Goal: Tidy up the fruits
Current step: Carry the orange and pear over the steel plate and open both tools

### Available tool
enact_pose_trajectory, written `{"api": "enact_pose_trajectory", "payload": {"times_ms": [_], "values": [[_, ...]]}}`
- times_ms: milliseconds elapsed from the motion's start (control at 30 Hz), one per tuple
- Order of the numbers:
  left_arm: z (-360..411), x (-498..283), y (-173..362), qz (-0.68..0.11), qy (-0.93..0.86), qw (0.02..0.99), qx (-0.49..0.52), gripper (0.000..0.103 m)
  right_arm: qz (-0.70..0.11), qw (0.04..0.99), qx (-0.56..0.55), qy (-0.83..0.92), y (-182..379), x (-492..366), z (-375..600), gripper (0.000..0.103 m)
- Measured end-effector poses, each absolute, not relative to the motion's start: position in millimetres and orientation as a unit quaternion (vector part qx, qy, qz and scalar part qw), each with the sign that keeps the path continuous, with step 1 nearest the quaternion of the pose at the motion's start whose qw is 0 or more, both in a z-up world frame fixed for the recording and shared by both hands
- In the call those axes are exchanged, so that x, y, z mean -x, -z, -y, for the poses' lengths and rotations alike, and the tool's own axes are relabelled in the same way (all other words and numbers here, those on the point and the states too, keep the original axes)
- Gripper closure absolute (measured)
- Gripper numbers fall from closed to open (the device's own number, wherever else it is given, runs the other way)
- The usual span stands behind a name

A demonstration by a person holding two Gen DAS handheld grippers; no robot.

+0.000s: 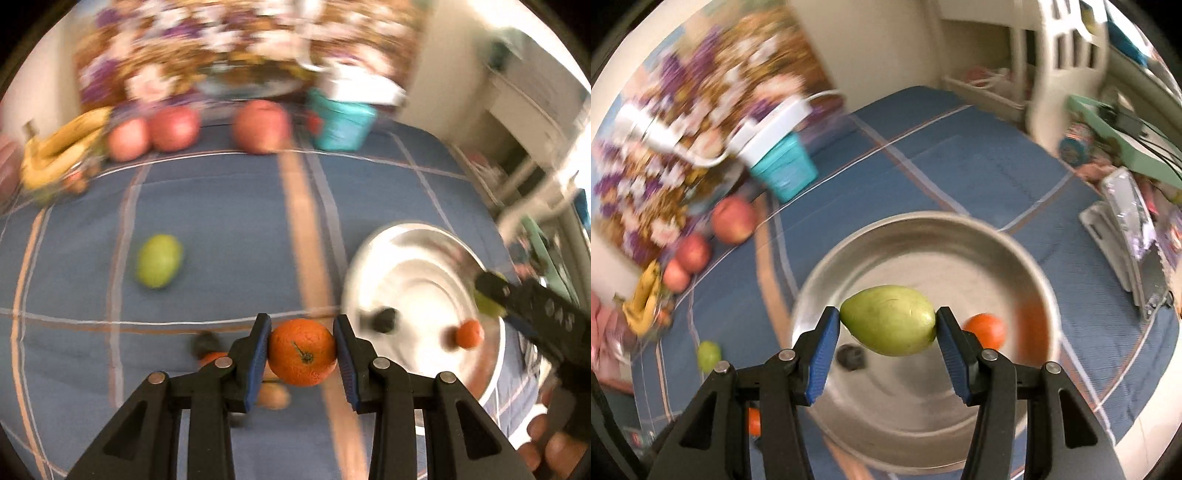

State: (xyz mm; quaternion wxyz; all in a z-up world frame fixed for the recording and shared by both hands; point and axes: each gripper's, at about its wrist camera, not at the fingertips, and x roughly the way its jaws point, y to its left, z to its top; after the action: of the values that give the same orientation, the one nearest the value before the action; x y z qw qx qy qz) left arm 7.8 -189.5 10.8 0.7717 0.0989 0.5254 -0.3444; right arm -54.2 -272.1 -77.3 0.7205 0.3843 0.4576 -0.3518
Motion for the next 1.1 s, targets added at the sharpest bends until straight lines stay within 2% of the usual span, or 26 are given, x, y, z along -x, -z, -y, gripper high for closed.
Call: {"api": "enact_pose_trajectory", "payload": {"times_ms": [233,500,533,567,633,833,1100], "values": [[239.5,42.2,1.1,-0.501,0.415,0.745,-0.148,0.066,-0.450,0.712,-0.392,0.372,80.3,83.2,295.0,0.048],[251.9,49.8,12.5,-0.505,0.424,0.735,-0.155,0.064,-0.467,0.710,-0.391,0.353,92.9,80.4,296.7,0.047],[251.0,48.5,13.1,-0.507,0.424,0.735,-0.155,0.062,-0.470,0.710,-0.390,0.352,93.9,79.1,296.1,0.047],[250.7,47.6,13.1,-0.508,0.422,0.735,-0.153,0.054,-0.472,0.709,-0.389,0.351,94.3,78.2,295.5,0.047],[249.3,46.0,11.9,-0.511,0.420,0.736,-0.147,0.045,-0.475,0.709,-0.387,0.350,95.0,76.6,294.9,0.047],[244.4,43.3,9.0,-0.518,0.417,0.734,-0.136,0.044,-0.471,0.715,-0.379,0.350,89.5,74.2,295.4,0.047],[219.6,10.8,4.5,-0.553,0.363,0.744,-0.098,0.035,-0.483,0.714,-0.371,0.346,88.9,68.9,289.5,0.047]]}}
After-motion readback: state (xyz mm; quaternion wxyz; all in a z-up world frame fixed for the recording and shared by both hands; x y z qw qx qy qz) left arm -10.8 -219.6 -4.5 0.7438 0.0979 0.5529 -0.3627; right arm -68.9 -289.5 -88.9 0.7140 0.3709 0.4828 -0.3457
